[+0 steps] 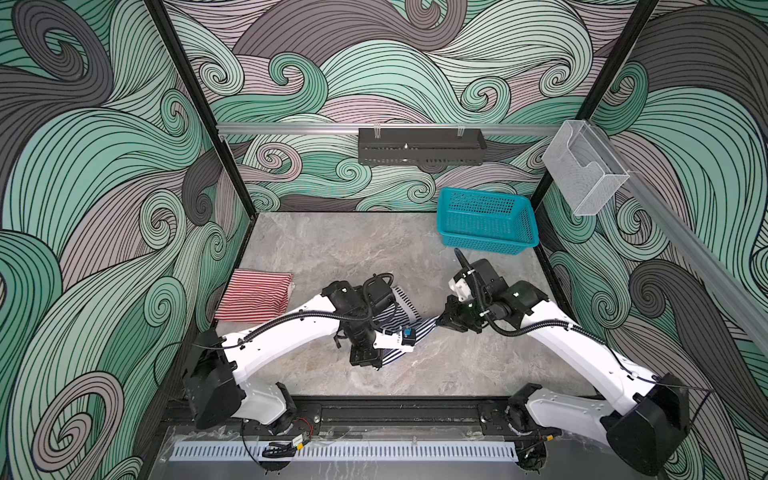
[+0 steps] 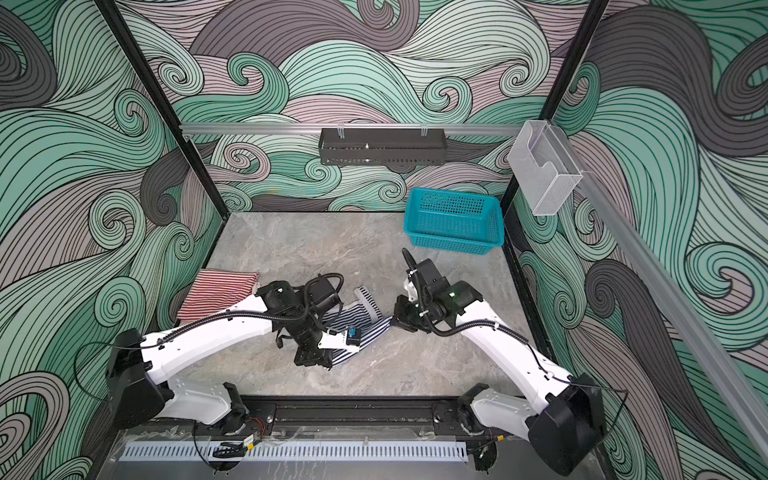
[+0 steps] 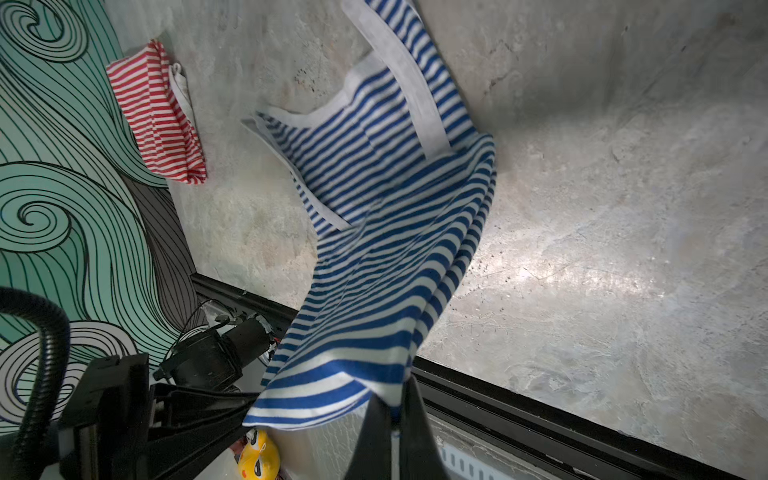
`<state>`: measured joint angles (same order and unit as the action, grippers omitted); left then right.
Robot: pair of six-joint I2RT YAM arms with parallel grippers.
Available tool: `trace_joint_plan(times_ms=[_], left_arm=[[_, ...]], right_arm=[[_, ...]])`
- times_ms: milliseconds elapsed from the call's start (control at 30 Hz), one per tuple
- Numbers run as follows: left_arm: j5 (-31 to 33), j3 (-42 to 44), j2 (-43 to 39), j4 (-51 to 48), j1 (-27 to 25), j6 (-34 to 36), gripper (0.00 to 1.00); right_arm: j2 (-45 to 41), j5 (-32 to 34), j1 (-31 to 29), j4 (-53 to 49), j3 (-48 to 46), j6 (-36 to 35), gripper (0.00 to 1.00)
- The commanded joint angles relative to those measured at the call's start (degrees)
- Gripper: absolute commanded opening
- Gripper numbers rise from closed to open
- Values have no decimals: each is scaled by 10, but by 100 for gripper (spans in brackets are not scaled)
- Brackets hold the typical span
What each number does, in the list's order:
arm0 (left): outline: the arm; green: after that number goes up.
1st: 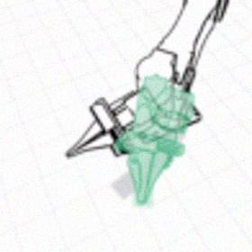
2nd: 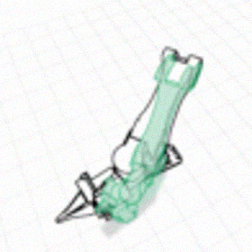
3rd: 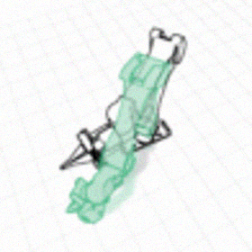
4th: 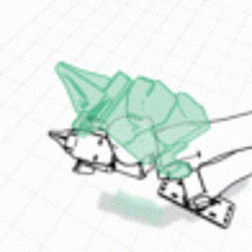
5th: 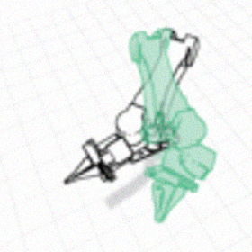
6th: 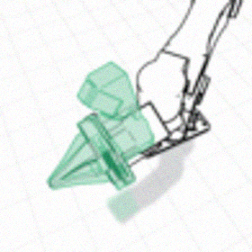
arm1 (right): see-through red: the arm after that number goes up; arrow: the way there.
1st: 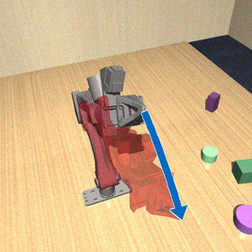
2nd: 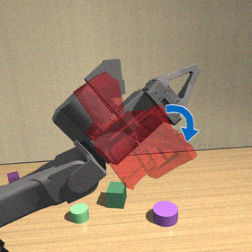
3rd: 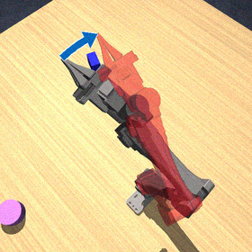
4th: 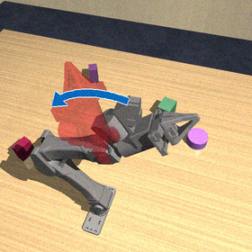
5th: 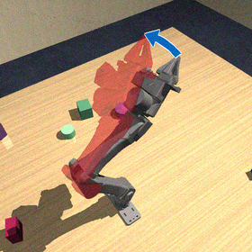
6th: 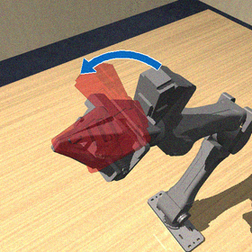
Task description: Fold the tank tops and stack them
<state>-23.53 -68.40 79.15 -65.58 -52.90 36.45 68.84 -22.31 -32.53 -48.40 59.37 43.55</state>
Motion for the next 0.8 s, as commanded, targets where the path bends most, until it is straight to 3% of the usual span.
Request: trace_joint_plan(times_ms=[0, 300, 567, 767], left_arm=[[2, -24, -19, -45, 18, 19, 0], [9, 20, 51, 54, 170, 63, 0], [2, 15, 175, 133, 263, 67, 0], [-14, 12, 188, 141, 293, 69, 0]], right_arm=[[38, 28, 4, -14, 68, -8, 0], [277, 6, 13, -13, 260, -69, 0], [477, -16, 33, -14, 392, -99, 0], [559, -27, 34, -24, 481, -103, 0]])
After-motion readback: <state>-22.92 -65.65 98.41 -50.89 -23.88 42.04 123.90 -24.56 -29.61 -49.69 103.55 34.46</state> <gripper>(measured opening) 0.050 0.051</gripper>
